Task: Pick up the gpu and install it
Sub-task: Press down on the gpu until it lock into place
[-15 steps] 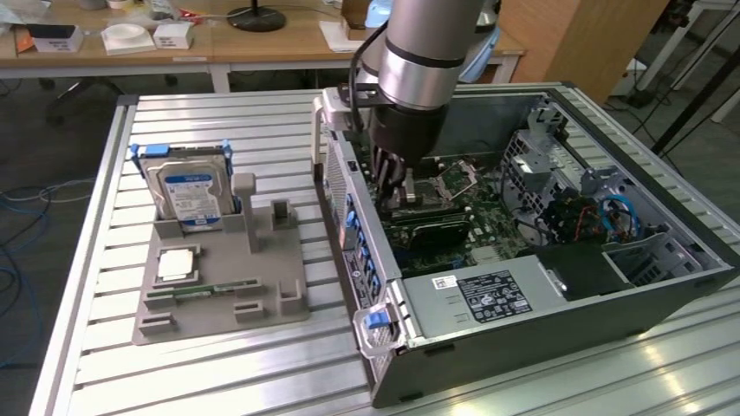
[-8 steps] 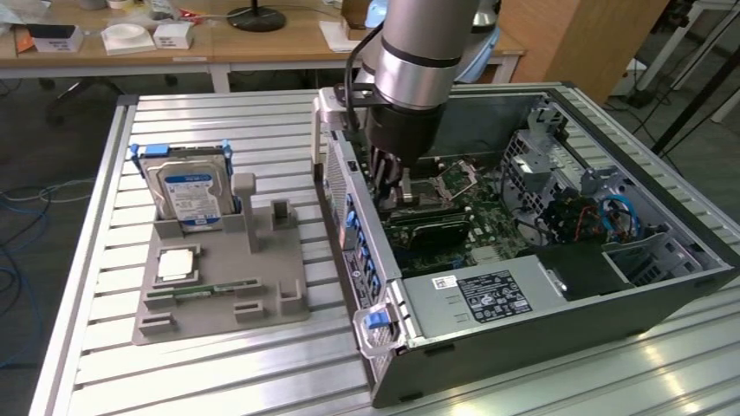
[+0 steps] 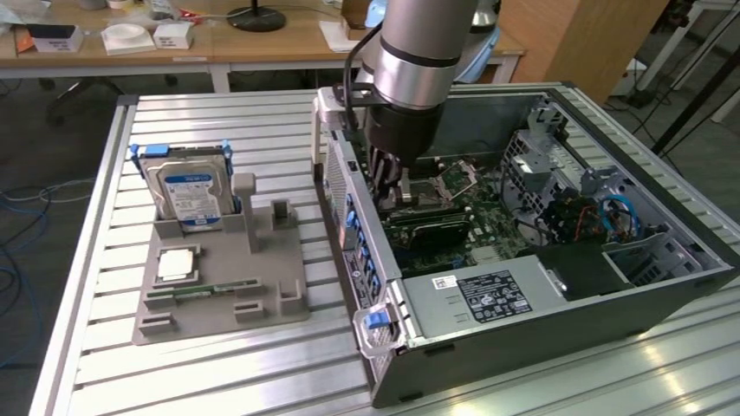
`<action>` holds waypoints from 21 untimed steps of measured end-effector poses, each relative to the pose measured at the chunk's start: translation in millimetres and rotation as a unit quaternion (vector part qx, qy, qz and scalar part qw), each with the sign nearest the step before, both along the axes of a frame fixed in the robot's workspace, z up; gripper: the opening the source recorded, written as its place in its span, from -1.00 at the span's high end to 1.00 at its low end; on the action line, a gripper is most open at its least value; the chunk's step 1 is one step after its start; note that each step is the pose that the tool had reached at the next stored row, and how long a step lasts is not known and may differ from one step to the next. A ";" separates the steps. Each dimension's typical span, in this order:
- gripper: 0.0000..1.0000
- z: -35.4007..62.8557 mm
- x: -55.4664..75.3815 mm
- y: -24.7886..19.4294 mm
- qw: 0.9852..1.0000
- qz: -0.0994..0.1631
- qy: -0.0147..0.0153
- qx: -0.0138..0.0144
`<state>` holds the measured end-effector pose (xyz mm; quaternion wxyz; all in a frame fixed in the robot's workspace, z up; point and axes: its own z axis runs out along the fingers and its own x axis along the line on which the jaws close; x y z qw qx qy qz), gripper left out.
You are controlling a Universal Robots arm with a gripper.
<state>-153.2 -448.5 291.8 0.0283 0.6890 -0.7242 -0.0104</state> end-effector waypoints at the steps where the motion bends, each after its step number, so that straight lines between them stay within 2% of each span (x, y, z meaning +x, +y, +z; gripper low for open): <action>1: 0.79 0.8 0.0 0.0 1.000 0.000 0.000 0.000; 6: 0.79 6.2 0.1 0.2 1.000 0.000 0.000 0.000; 12: 0.79 7.0 -2.7 0.2 1.000 -0.006 0.002 0.000; 17: 0.79 7.6 -3.4 0.2 1.000 -0.008 0.002 0.001; 21: 0.79 13.3 -3.3 0.2 1.000 -0.009 0.002 0.001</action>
